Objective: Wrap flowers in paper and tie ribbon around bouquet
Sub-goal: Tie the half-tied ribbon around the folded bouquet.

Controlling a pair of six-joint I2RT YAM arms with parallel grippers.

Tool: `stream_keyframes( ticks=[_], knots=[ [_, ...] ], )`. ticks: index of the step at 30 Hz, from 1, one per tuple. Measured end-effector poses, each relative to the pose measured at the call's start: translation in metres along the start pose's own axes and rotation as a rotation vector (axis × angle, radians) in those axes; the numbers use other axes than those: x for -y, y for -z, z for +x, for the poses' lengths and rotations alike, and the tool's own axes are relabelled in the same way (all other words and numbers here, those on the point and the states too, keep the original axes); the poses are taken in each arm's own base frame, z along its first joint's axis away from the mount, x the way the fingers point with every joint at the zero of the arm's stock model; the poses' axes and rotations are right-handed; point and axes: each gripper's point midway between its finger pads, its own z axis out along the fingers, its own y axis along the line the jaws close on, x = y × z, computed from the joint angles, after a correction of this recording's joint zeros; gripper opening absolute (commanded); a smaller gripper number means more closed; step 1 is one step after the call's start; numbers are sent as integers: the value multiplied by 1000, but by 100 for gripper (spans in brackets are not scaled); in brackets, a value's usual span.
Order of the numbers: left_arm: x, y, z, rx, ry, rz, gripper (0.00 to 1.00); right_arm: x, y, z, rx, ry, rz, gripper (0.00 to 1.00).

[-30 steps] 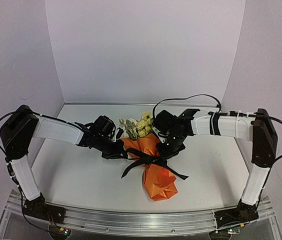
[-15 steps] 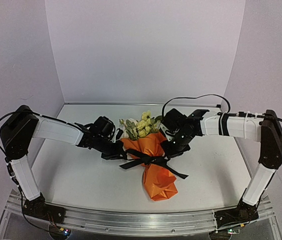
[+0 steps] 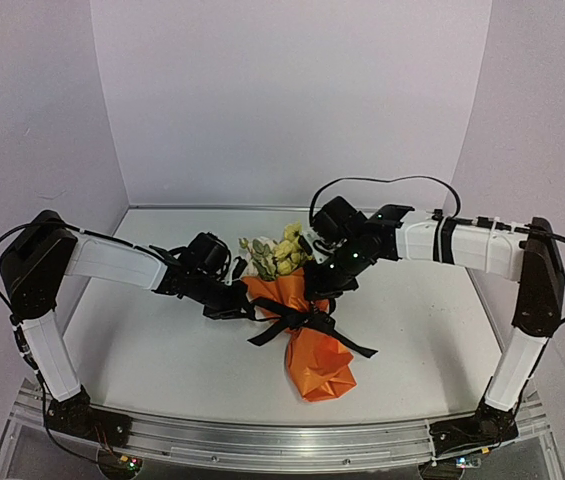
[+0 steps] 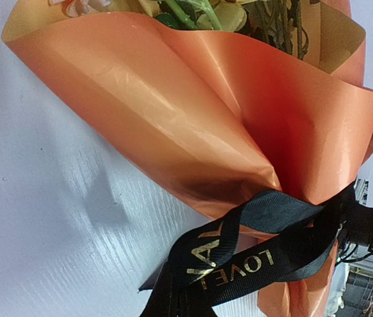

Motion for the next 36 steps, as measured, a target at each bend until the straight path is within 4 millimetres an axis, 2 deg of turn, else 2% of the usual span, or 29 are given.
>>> stream_keyframes(
  ticks=[3,5,10,15,18,21,25,29,36],
  knots=[
    [0,0,0,-1,0,1,0,-12,-2,-15,26,-7,-34,0],
    [0,0,0,-1,0,1,0,-13,-8,-16,20,-13,-33,3],
    [1,0,1,-5,0,6,0,-5,-17,-8,-30,-21,8,29],
    [1,0,1,-5,0,7,0,6,-5,-2,-37,0,46,48],
    [2,0,-1,-3,-1,9,0,18,13,7,-29,-6,61,48],
    [3,1,-1,0,-2,10,0,41,36,17,-9,-49,84,45],
    [3,1,-2,-1,-2,11,0,66,47,22,-1,-112,111,45],
    [4,0,-1,-2,-2,12,0,69,34,23,-24,-146,107,44],
    [4,0,-1,-2,-1,12,0,66,-7,21,-54,-220,84,41]
  ],
)
